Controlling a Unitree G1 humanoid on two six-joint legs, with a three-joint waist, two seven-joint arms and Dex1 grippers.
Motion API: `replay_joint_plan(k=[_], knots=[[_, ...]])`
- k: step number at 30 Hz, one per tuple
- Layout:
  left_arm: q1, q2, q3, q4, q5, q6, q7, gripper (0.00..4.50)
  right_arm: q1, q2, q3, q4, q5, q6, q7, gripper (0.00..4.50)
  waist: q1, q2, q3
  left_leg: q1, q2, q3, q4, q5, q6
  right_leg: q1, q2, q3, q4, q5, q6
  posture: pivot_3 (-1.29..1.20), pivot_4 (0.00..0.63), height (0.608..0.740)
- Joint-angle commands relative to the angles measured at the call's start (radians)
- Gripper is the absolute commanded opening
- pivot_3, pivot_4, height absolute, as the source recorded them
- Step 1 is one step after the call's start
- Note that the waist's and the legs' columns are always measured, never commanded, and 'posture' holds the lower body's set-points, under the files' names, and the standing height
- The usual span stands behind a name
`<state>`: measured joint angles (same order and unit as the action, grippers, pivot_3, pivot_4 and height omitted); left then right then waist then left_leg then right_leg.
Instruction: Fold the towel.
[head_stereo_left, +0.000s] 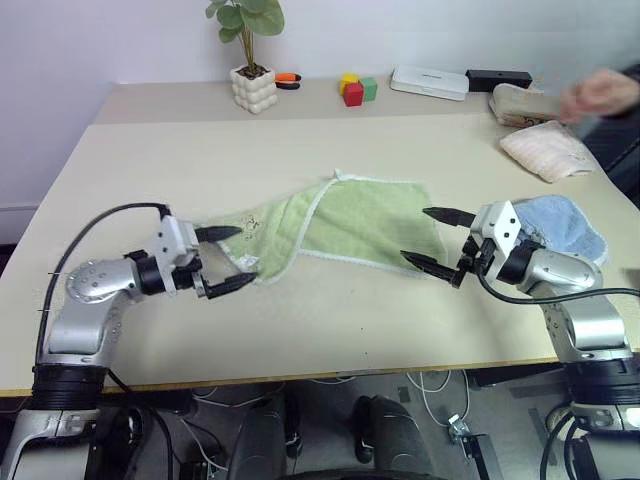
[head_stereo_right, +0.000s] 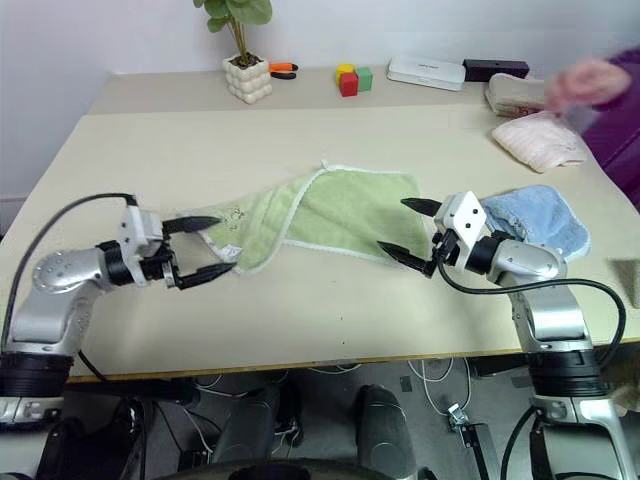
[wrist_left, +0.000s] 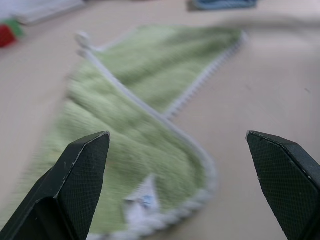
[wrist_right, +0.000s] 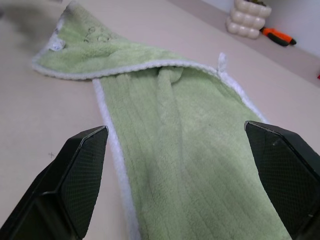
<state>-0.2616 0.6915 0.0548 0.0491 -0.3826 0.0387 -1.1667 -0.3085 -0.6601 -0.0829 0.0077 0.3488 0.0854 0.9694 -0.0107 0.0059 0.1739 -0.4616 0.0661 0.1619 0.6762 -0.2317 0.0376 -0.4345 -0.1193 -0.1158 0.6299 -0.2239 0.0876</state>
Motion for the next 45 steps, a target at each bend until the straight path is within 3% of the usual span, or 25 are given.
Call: replay_joint_plan(k=[1, 15, 20, 23, 30, 31, 39, 45], knots=[[0.009, -0.012, -0.037, -0.068, -0.003, 0.019, -0.009, 4.5, -0.04, 0.016, -0.004, 0.006, -0.009, -0.035, -0.011, 4.46, 0.0, 0.0, 0.0, 0.0, 0.0, 0.0, 0.0, 0.0, 0.0, 0.0, 0.0, 0.0, 0.0, 0.0, 0.0, 0.0, 0.15, 0.74], [0.026, -0.069, -0.171, 0.003, 0.262, -0.118, 0.158, 4.5, -0.026, 0.056, -0.003, -0.029, -0.02, -0.041, -0.061, 4.46, -0.001, 0.0, 0.0, 0.0, 0.0, 0.0, 0.0, 0.0, 0.001, 0.0, 0.0, 0.0, 0.0, 0.0, 0.0, 0.0, 0.15, 0.74], [0.074, -0.088, -0.191, -0.014, 0.287, -0.025, 0.235, 4.5, -0.032, 0.056, -0.006, -0.019, -0.015, -0.04, -0.051, 4.46, 0.002, 0.001, -0.001, 0.0, 0.0, 0.0, 0.0, -0.001, 0.003, 0.001, 0.0, 0.0, 0.0, 0.0, 0.0, 0.0, 0.15, 0.74], [0.09, -0.096, -0.197, 0.002, 0.303, 0.012, 0.278, 3.68, -0.037, 0.052, -0.014, -0.012, -0.011, -0.039, -0.049, 4.5, 0.003, 0.003, -0.002, 0.002, 0.0, -0.001, 0.001, -0.002, 0.004, 0.002, 0.0, 0.0, 0.0, 0.0, 0.0, 0.0, 0.15, 0.74], [0.102, -0.11, -0.187, 0.02, 0.298, 0.102, 0.346, 0.26, -0.05, 0.055, -0.015, 0.011, -0.014, -0.051, -0.04, 4.5, 0.001, 0.005, -0.004, 0.007, 0.001, -0.002, 0.001, -0.004, 0.002, 0.003, 0.0, 0.0, 0.0, -0.001, -0.001, 0.0, 0.15, 0.74], [0.098, -0.117, -0.178, 0.027, 0.281, 0.116, 0.355, 0.07, -0.052, 0.055, -0.015, 0.013, -0.014, -0.052, -0.041, 4.5, 0.0, 0.006, -0.004, 0.009, 0.001, -0.002, 0.001, -0.004, 0.002, 0.004, 0.0, 0.0, 0.0, -0.001, -0.001, 0.0, 0.15, 0.74], [0.103, -0.087, -0.128, -0.01, 0.206, 0.133, 0.325, 0.07, -0.047, 0.069, -0.01, 0.035, -0.018, -0.075, -0.043, 4.5, -0.002, 0.006, -0.004, 0.01, 0.001, -0.002, 0.0, -0.004, 0.002, 0.005, -0.001, 0.0, 0.0, -0.001, -0.001, 0.0, 0.15, 0.74], [0.18, -0.003, 0.002, -0.208, -0.014, 0.169, 0.167, 0.07, -0.083, 0.085, -0.003, 0.11, -0.049, -0.125, -0.054, 4.5, -0.008, 0.006, -0.004, 0.01, 0.0, 0.002, -0.008, -0.001, 0.002, 0.004, -0.001, 0.002, -0.001, -0.001, -0.002, 0.0, 0.15, 0.74]])
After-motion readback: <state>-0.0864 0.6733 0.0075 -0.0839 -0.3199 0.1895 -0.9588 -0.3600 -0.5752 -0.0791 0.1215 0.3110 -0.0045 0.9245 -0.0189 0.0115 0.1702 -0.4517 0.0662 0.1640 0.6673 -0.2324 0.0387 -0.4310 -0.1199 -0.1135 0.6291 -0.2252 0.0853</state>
